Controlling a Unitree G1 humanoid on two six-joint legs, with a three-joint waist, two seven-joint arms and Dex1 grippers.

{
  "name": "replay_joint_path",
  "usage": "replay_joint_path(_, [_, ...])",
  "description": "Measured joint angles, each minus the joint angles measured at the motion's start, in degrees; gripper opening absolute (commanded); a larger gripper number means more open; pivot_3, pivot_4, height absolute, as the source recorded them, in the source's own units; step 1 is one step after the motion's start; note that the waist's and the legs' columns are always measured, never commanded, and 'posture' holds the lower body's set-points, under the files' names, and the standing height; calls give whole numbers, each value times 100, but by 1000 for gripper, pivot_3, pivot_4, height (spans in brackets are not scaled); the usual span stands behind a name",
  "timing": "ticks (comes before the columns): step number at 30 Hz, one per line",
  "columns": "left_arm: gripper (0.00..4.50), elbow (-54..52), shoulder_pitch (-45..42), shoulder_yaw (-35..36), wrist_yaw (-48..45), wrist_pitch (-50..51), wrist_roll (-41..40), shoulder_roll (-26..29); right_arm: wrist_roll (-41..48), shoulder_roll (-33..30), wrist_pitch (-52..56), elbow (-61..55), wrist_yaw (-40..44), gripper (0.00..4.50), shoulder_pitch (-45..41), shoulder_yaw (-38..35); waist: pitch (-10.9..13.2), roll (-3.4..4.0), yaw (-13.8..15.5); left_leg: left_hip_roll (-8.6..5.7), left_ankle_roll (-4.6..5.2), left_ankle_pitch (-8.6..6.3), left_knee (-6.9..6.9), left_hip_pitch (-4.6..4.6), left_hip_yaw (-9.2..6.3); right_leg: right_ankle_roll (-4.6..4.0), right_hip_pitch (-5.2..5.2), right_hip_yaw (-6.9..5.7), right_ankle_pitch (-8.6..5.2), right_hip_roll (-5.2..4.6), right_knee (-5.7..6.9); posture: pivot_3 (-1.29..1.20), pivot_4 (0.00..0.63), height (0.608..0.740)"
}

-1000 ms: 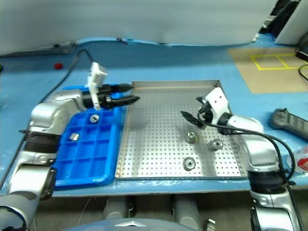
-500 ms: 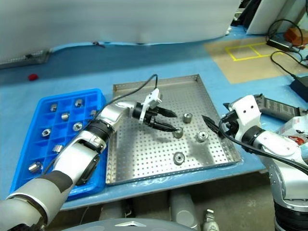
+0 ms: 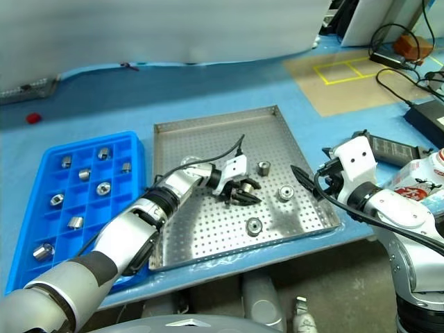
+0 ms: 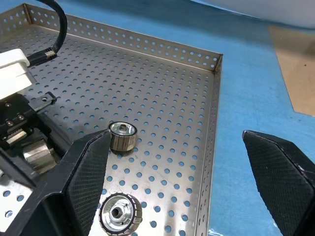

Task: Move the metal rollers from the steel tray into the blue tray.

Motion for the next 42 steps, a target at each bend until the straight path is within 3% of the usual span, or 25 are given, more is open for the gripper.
replay_joint_path(6, [1277,-390,97,637,-154,497,-457,156,10,0,-82,237,40,4500,-351,331,0,0,-30,1,11,7,1,4,0,-3,-1,0,2,-1,3,-542,150,740])
replay_joint_path(13, [1277,-2982,700,1631,-18,2403,-1488,1191,-66,150,-527,1242,413,4500,-1369,1337,1,1,46,12,3,11,-2,22,-1,-46,-4,-7,27,-1,35,-257,150,740])
replay_joint_path(18, [1277,-5301,1778,2235,575,3890,-2024,2269,-303,433,-1173,2501,970,4500,-2328,2152,3,3,375,23,-13,19,-13,18,-4,-66,-37,-8,16,0,82,-79,150,740])
replay_joint_path(25, [1277,-7745,3819,3373,961,5441,-2803,3768,-686,1014,-2215,4212,1821,4500,-3392,2917,8,3,1124,29,-82,34,-55,28,5,-85,-55,-13,3,0,102,122,150,740])
replay_joint_path(32, [1277,-9120,5561,4882,879,6218,-3591,4713,-961,1467,-2927,5227,2339,4500,-3773,3187,13,-9,1623,28,-93,40,-63,34,0,-84,-48,-9,0,-6,105,227,150,740])
replay_joint_path(36, [1277,-9351,6291,5507,793,6490,-3707,5267,-1075,1648,-3191,5576,2519,4500,-3863,3208,15,-15,1696,27,-104,47,-84,55,-3,-47,-46,1,-21,-5,107,266,150,740])
replay_joint_path(42, [1277,-9768,6915,6030,690,6915,-4099,5487,-1227,1973,-3489,6004,2648,4500,-4018,3213,15,-15,1743,28,-117,54,-99,61,-4,-60,-50,2,-14,5,108,278,150,740])
